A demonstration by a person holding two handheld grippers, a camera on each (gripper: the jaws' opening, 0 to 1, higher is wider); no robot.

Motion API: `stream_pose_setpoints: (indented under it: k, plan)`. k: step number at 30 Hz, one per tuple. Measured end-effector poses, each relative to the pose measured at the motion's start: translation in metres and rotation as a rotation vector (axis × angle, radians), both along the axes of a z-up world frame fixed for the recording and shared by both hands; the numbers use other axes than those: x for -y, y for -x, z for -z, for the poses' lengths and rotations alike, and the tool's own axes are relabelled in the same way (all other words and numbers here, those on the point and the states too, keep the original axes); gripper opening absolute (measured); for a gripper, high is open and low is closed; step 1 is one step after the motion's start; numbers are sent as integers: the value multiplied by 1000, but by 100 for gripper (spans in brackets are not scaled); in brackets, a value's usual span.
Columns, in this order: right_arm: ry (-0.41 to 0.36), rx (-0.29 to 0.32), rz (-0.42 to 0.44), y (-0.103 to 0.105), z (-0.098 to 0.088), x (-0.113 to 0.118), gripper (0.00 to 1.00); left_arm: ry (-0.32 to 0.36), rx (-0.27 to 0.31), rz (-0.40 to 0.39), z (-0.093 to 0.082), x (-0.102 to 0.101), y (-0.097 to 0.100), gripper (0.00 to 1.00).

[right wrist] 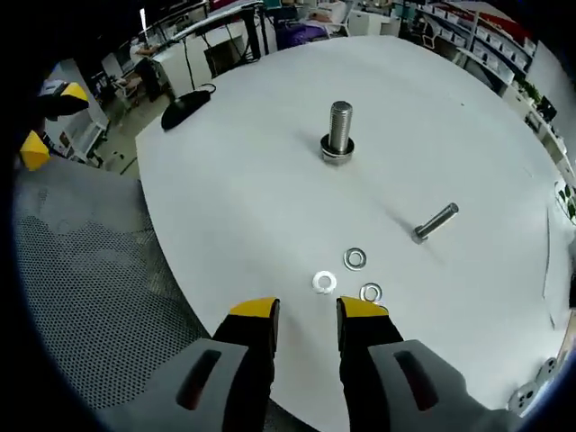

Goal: Place the washer onto the threaded stud by aligning its center hole with the stud, sliding it down to the base, and recovering from edge contact or off-axis alignment until the washer reaches the visible bottom stop.

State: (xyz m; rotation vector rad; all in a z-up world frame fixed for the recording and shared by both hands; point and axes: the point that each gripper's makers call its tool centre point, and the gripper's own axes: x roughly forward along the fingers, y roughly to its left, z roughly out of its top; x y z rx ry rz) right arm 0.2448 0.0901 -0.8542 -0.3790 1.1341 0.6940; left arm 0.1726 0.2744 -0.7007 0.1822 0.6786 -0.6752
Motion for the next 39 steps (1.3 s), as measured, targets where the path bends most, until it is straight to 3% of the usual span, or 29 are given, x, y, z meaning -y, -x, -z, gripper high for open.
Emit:
stream_pose_setpoints:
  k: [10,14,15,22,26,29,32,36,39]
  plan:
    - [29,-12,-44,-6,8,-4,27,-5,-1,-2,1,-1,0,31]
    - [78,-34,-93,0,15,-5,26,-10,-13,15,3,2,0,31]
    - [94,-2,-123,-5,14,-5,25,-9,-14,18,3,2,1,31]
    - [125,-47,-166,-4,14,-8,26,-21,-13,6,4,0,-1,31]
    - [137,-46,-158,-6,15,-8,26,-25,-17,11,6,-1,1,31]
    - [155,-43,-198,-4,14,-9,27,-32,-13,8,6,-2,1,30]
    - [148,-44,-223,-5,16,-10,29,-25,-13,5,4,-1,-1,30]
    - [136,-29,-327,-2,15,-13,31,-23,-12,15,5,1,1,29]
    - [119,-20,-311,-3,14,-12,30,-25,-6,13,4,0,0,29]
